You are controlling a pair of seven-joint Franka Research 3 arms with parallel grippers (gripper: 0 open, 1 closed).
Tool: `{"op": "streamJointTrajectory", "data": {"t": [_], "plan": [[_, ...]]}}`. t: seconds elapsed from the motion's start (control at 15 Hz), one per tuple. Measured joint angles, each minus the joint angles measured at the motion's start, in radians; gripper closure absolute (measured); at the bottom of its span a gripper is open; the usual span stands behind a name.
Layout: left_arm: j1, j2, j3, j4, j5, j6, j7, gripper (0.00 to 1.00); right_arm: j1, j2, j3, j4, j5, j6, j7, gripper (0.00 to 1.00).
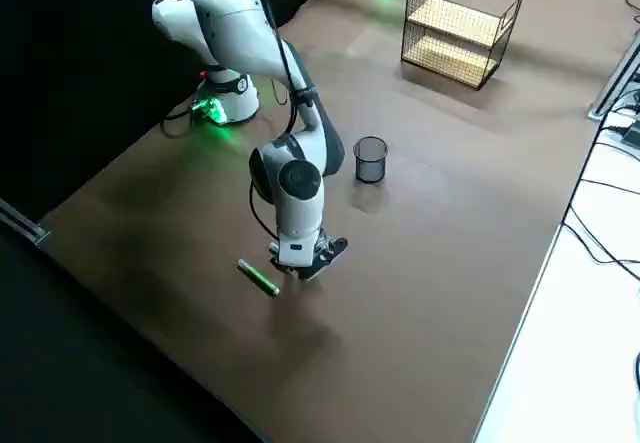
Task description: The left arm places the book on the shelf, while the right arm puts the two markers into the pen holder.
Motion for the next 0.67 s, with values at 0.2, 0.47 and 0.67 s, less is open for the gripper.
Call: {"op": "streamJointTrajectory", "data": {"t": [0.2,0.47,0.67], "plan": [[0.000,0.013,0.000,0.001,0.000,0.000,0.012,0.08,0.000,0.004,0.001,0.000,0.000,0.010,-0.051,0.56],[0.000,0.015,0.000,0.007,0.000,0.000,0.015,0.30,-0.005,0.005,0.001,0.001,0.000,0.011,-0.075,0.67],[0.001,0.015,0.002,0.011,0.000,0.001,0.015,0.61,-0.007,0.004,0.001,0.002,0.000,0.012,-0.090,0.82]]}}
